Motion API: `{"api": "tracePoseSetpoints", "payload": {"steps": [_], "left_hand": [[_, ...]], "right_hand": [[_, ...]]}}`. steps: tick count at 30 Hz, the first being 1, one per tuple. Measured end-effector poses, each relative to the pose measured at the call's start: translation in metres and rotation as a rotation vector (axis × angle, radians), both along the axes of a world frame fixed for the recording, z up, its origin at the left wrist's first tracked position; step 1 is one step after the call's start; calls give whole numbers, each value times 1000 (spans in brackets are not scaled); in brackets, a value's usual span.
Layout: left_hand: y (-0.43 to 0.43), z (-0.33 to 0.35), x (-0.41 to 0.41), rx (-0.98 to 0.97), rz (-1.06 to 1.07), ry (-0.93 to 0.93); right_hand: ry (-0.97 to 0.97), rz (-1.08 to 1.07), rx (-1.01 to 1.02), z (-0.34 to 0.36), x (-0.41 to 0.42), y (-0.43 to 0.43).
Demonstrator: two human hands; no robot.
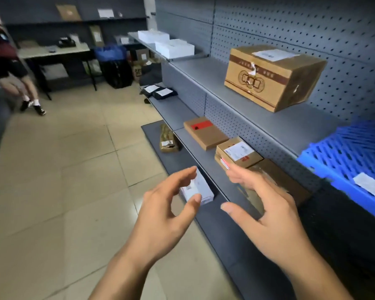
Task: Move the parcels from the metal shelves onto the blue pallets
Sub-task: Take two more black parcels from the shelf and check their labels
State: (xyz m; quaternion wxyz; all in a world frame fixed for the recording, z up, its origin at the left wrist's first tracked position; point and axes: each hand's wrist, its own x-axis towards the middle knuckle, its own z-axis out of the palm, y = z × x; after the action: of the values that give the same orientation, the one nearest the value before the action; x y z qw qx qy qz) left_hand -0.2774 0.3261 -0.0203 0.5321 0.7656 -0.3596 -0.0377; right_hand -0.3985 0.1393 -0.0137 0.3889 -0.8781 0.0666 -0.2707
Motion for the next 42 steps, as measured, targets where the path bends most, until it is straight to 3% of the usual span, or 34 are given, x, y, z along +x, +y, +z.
{"api": "tracePoseSetpoints", "payload": {"steps": [10, 18, 42], "left_hand": [[77, -24, 65, 33, 192, 60], [89, -39, 103, 88, 296, 124], [26, -25, 333, 288, 500, 154]], "right_hand": [[75, 232, 69, -26, 115, 62], [101, 326, 68, -41, 181, 69], [108, 506, 266, -70, 454, -18]]}}
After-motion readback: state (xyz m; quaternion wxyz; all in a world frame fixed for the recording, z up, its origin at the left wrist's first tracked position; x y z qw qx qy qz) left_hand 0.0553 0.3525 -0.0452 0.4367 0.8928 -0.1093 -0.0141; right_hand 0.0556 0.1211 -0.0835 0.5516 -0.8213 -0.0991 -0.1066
